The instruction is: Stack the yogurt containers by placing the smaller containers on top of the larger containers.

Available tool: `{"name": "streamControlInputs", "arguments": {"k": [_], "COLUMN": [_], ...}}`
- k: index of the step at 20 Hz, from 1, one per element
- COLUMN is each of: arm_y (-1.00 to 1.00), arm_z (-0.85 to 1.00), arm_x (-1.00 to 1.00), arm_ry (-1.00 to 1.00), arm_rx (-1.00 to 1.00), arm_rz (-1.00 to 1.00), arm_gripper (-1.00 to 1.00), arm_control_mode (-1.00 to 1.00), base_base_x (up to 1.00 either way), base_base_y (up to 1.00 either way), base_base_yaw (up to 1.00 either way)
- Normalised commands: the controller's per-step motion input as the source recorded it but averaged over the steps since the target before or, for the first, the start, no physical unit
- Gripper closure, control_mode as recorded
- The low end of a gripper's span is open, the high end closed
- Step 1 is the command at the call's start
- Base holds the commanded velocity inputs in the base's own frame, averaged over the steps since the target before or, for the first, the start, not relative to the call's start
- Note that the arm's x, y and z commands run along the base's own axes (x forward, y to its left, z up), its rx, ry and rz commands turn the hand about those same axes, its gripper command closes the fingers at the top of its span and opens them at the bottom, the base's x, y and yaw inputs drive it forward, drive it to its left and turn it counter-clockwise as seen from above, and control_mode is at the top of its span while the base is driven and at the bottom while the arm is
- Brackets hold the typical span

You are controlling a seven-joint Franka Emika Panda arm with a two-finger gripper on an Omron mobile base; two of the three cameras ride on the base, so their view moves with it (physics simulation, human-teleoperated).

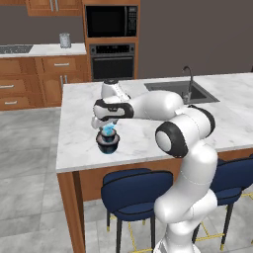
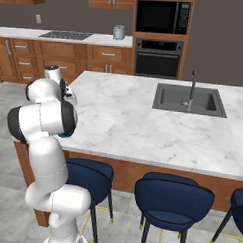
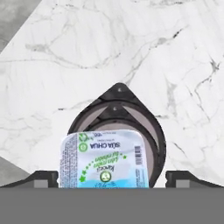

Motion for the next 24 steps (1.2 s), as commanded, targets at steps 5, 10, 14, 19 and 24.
{"name": "streamControlInputs", "arguments": {"k": [5,10,14,19,24], "arm_y": [0.0,-0.03,-0.09,-0.18,-0.16], "arm_z": [0.28,0.41,0.22,0.13,0.48], "arm_x": [0.0,-0.01,-0.28,-0.7,-0.76], "arm_ry": [0.0,0.0,0.0,-0.06,-0.19], "arm_rx": [0.01,0.03,0.01,0.01,0.03], "arm_rz": [0.0,0.0,0.01,0.05,0.04], "arm_gripper": [-1.0,-1.0,-1.0,-1.0,-1.0], "arm_control_mode": [-1.0,-1.0,-1.0,-1.0,-1.0], "base_base_x": [0.0,0.0,0.0,0.0,0.0], "base_base_y": [0.0,0.0,0.0,0.0,0.0], "base_base_yaw": [0.0,0.0,0.0,0.0,0.0]}}
